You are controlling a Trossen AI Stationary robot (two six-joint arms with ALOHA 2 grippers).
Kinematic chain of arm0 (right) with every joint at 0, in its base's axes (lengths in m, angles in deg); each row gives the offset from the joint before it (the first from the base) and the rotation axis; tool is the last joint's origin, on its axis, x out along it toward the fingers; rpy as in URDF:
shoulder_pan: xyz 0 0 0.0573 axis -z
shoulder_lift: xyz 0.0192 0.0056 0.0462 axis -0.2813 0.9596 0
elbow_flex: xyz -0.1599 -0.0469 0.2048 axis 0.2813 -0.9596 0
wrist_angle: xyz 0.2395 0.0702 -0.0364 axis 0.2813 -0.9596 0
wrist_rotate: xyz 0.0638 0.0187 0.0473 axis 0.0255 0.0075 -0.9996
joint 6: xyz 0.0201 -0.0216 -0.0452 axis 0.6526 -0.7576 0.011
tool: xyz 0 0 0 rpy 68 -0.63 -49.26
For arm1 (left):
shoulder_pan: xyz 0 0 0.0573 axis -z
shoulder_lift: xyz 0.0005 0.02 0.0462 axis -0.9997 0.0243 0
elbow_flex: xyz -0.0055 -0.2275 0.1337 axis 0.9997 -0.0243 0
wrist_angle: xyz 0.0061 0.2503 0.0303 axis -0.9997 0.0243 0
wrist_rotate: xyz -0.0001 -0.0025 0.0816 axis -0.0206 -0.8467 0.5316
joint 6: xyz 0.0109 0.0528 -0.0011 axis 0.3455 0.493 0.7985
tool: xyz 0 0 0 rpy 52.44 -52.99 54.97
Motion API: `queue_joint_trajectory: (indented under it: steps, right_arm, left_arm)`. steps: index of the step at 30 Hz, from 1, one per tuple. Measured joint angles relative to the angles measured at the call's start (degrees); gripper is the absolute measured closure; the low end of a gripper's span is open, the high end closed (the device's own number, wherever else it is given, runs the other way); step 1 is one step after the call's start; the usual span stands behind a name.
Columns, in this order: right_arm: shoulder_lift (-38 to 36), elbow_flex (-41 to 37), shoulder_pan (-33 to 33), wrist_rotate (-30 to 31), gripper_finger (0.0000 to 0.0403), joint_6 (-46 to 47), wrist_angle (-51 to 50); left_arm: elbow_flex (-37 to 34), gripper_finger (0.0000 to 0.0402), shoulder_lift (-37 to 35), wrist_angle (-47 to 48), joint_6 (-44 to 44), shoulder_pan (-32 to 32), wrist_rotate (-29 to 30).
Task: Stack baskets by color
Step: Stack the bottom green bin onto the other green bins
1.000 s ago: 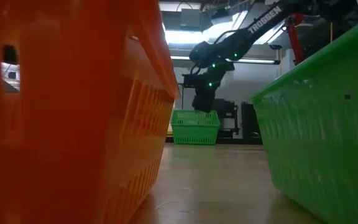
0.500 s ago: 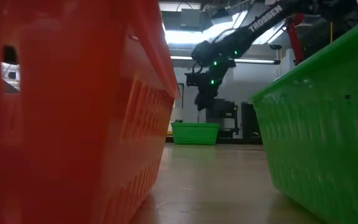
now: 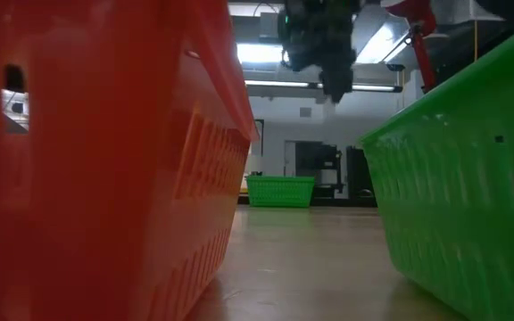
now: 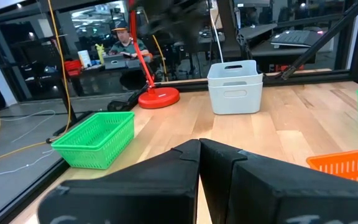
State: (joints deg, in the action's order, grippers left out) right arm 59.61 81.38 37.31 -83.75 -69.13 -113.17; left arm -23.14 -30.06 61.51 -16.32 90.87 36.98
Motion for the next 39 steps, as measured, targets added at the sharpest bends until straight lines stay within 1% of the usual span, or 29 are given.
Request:
queue_joint_trajectory:
  steps: [2, 4, 6, 9, 11, 16, 20, 23, 25, 27, 29, 32, 34, 37, 39]
  right_arm:
    - [-3.1, -3.0, -4.2, -0.9, 0.0366, 2.9, 1.1]
    - [-6.5, -6.7, -9.4, -0.5, 0.0366, 6.0, 2.3]
    - [-9.7, -11.3, -15.4, -0.1, 0.0366, 8.9, 6.3]
    - [-14.4, -19.3, -24.6, 0.2, 0.0366, 15.0, 16.1]
    - [-16.7, -24.4, -30.6, 0.4, 0.0366, 20.2, 25.2]
    - [-18.3, -34.1, -43.3, 0.3, 0.0366, 29.4, 45.8]
    - [-17.9, -39.2, -50.1, 1.4, 0.0366, 33.6, 58.9]
    - [-17.6, -41.6, -53.5, 4.6, 0.0366, 39.2, 65.5]
    - [-16.8, -42.2, -54.9, 7.0, 0.0364, 42.7, 66.7]
    - [-15.9, -42.3, -55.7, 7.7, 0.0357, 44.3, 66.6]
    - [-15.0, -42.3, -56.1, 8.3, 0.0341, 44.7, 66.8]
    - [-13.2, -42.3, -56.3, 10.7, 0.0307, 48.7, 66.6]
    - [-12.1, -42.3, -56.1, 11.8, 0.0285, 49.7, 66.7]
    - [-10.9, -42.3, -55.6, 12.6, 0.0259, 49.9, 66.7]
    - [-10.4, -42.3, -55.4, 12.8, 0.0249, 48.9, 66.6]
  left_arm:
    - [0.0, 0.0401, 0.0, 0.0, 0.0, 0.0, 0.0]
    - [0.0, 0.0401, 0.0, 0.0, 0.0, 0.0, 0.0]
    - [0.0, 0.0401, 0.0, 0.0, -0.1, 0.0, 0.0]
    - [0.0, 0.0401, 0.0, 0.0, -0.2, 0.0, 0.0]
    - [0.0, 0.0401, 0.0, 0.0, -0.3, 0.0, 0.0]
    - [0.0, 0.0401, 0.0, 0.0, -2.1, 0.0, 0.0]
    - [0.0, 0.0401, 0.0, 0.0, -2.1, 0.0, 0.0]
    - [0.0, 0.0401, 0.0, 0.0, -2.1, 0.0, 0.0]
    - [0.0, 0.0401, 0.0, 0.0, -2.2, 0.0, 0.0]
    - [0.0, 0.0401, 0.0, 0.0, -3.1, 0.0, 0.0]
    - [0.0, 0.0401, 0.0, 0.0, -3.8, 0.0, 0.0]
    - [0.0, 0.0401, 0.0, 0.0, -4.5, 0.0, 0.0]
    - [0.0, 0.0401, 0.0, 0.0, -4.7, 0.0, 0.0]
    - [0.0, 0.0401, 0.0, 0.0, -4.8, 0.0, 0.0]
    - [0.0, 0.0401, 0.0, 0.0, -4.8, 0.0, 0.0]
